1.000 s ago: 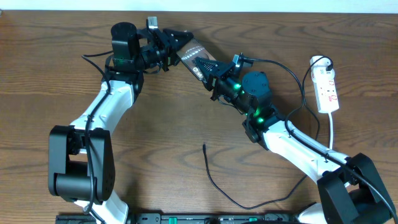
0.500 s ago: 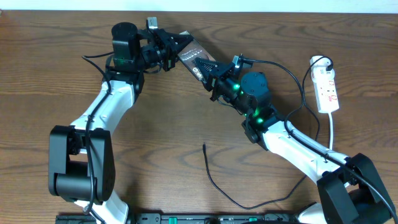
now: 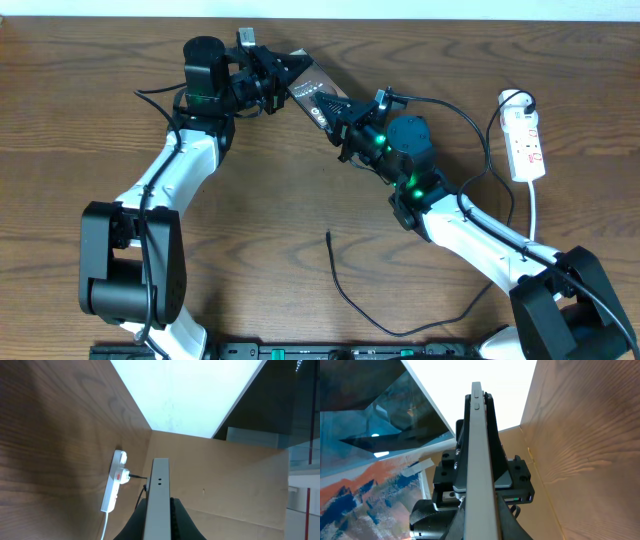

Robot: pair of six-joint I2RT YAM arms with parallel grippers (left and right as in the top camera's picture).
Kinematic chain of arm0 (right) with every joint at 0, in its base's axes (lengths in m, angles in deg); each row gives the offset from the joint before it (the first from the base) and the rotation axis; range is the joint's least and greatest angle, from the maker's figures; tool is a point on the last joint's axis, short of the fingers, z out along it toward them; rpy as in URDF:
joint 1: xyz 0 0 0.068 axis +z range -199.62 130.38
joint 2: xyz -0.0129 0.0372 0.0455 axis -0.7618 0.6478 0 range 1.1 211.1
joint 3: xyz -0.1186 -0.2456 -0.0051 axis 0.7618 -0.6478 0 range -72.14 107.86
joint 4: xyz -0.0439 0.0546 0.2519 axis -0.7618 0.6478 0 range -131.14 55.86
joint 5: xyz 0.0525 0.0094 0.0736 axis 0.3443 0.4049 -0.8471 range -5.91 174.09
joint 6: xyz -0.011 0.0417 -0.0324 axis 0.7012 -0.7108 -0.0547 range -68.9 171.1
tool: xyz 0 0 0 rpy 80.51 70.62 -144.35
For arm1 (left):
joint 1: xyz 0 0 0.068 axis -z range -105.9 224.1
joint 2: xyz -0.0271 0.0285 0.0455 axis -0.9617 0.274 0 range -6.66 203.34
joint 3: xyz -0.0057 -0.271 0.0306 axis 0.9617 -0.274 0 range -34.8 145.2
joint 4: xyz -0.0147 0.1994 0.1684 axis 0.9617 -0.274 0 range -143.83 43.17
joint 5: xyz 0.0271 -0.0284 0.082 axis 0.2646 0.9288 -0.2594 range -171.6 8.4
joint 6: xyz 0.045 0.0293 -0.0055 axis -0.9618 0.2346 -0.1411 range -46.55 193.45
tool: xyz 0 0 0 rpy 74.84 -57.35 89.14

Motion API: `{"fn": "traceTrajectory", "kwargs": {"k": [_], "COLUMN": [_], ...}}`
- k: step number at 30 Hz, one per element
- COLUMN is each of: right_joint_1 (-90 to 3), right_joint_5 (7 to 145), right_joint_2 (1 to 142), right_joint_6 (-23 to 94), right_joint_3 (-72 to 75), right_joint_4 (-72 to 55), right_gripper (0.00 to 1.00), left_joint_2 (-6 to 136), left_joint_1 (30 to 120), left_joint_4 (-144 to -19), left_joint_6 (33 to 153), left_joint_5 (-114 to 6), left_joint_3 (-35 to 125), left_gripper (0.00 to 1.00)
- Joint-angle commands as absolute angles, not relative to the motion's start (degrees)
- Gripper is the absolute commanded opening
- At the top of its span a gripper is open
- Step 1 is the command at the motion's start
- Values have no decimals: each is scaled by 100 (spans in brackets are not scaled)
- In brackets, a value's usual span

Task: Plug charger to phone and switch on socket

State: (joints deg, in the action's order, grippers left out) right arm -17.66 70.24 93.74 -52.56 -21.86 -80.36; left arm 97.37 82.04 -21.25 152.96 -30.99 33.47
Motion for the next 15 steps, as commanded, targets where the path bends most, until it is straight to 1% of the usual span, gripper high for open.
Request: {"fn": "traceTrajectory", "kwargs": {"k": [1, 7, 8, 9, 10, 13, 14, 15], "right_joint_1": [-1619, -1619, -1617, -1617, -1619, -1621, -1626, -1626], "right_joint_5": [6919, 6924, 6922, 6922, 6924, 6930, 6954, 6972], "right_joint_2": [9326, 9326, 9326, 9326, 9326, 9326, 9326, 9326], "right_joint_6": [-5216, -5214, -5214, -5214, -5214, -5214, -5214, -5214], "right_joint_3": [-2062, -2062, -2062, -2062, -2062, -2062, -2062, -2062], "right_joint_4": [-8119, -8117, -8115, -8106, -8093, -8078, -8078, -8078], "right_gripper": [2, 1, 4, 10, 21, 69, 80, 94], "left_joint_2": [9610, 9610, 9610, 9610, 9610, 9610, 9610, 9610], "left_joint_1": [8281, 8281, 8281, 8281, 8281, 8281, 8281, 8281], "left_joint_4": [-2099, -2096, -2096, -2096, -2096, -2096, -2096, -2096], "left_joint_6": [15042, 15042, 15042, 15042, 15042, 15042, 15040, 15042], "left_joint_5": [-3283, -3281, -3278, -3278, -3278, -3276, -3276, -3274], "left_joint_3": [3389, 3389, 3389, 3389, 3389, 3389, 3389, 3389], "left_gripper": [8, 7, 7, 8, 7, 7, 8, 8]}}
